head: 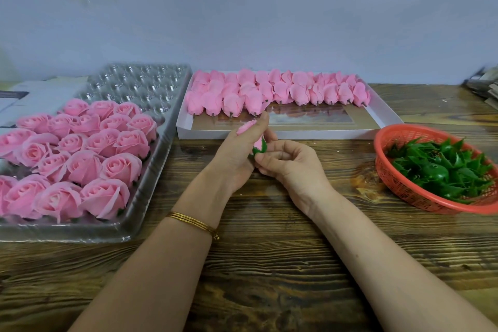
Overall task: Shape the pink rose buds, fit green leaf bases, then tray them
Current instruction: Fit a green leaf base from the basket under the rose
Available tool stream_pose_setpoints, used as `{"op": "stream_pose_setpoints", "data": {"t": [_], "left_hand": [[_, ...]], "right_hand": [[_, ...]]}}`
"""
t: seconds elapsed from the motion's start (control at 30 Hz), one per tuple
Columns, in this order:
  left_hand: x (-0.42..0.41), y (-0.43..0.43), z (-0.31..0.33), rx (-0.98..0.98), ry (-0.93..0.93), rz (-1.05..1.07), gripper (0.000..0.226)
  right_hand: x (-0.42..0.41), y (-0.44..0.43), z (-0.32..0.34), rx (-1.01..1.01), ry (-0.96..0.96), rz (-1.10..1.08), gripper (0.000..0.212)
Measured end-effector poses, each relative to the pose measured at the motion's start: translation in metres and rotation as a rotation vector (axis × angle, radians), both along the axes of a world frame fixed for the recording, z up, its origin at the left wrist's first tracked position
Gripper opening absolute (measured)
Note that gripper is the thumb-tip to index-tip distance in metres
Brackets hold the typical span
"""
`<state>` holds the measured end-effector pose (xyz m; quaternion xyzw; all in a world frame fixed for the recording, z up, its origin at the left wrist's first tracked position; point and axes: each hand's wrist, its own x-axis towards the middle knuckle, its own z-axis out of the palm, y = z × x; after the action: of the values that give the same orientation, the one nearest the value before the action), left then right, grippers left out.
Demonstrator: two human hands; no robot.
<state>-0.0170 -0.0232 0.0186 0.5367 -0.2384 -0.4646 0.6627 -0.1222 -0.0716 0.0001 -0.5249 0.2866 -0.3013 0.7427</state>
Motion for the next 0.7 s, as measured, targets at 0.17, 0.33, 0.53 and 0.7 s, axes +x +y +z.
{"op": "stream_pose_setpoints", "data": {"t": [0.17, 0.33, 0.53, 0.7], "left_hand": [[-0.0013, -0.0002, 0.0007, 0.022, -0.008, 0.015, 0.043], [-0.0045, 0.0009, 0.0021, 0.005, -0.037, 0.001, 0.044], [-0.0045, 0.0014, 0.0010, -0.004, -0.084, -0.039, 0.036], [-0.0031, -0.0004, -0.0014, -0.008, -0.120, -0.059, 0.033]], "right_hand": [[-0.0006, -0.0001, 0.0028, 0.109, -0.062, 0.031, 0.015], [-0.0019, -0.0022, 0.0059, 0.196, -0.133, 0.089, 0.014], [-0.0016, -0.0026, 0.0054, 0.098, -0.055, 0.046, 0.021], [-0.0022, -0.0033, 0.0051, 0.029, -0.015, 0.031, 0.016]]}}
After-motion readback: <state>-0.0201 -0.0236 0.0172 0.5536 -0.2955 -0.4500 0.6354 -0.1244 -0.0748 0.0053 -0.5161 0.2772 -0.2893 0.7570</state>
